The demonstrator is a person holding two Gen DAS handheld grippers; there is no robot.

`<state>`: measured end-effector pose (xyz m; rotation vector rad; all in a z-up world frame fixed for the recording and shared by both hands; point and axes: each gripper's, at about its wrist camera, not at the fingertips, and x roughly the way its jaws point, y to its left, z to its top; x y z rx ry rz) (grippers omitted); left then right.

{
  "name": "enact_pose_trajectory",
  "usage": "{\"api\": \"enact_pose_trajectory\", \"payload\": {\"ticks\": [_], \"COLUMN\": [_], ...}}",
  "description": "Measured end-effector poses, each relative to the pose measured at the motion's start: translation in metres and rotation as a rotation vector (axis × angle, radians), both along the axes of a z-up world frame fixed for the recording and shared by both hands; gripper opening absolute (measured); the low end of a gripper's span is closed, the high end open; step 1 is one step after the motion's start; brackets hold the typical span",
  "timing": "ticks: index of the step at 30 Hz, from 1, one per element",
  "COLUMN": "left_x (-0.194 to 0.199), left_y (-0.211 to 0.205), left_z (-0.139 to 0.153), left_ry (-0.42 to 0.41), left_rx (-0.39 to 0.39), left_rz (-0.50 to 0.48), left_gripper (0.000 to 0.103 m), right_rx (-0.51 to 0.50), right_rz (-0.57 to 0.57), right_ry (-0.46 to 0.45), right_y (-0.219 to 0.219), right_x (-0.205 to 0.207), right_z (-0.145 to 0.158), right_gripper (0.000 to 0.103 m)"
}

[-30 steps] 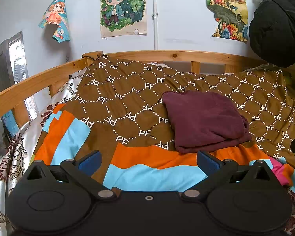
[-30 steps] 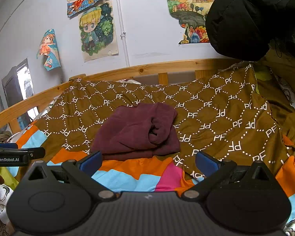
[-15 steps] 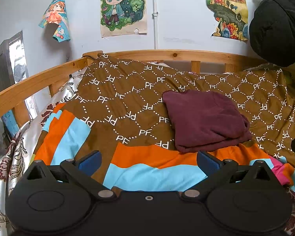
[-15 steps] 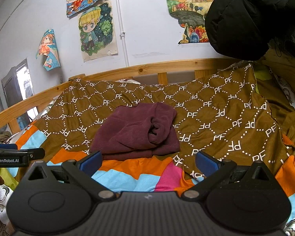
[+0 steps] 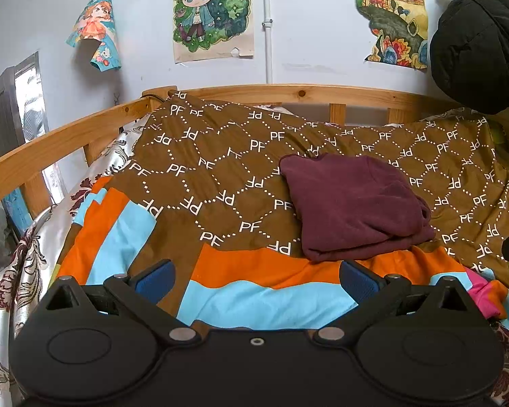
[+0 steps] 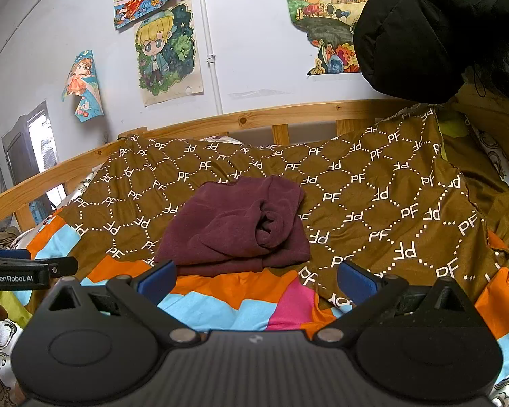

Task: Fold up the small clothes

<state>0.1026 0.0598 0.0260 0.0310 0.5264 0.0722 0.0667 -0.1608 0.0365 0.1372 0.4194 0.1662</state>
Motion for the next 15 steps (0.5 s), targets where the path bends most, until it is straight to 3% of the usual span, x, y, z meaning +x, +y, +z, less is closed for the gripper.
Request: {"api": "enact_pose_trajectory", "payload": {"ticks": [15], "left_x": [0.0], "left_y": [-0.0005], "left_z": [-0.0001], "left_ry": [0.001], "left_rx": [0.0], "left_rz": [0.001], "left_gripper": [0.102], "right_rx": [0.003], "right_rz": [0.001], "right_ry": [0.003], "right_y": [-0.0003], "right_x": [0.0002], "right_z": [0.0003], "right_gripper": [0.103]}}
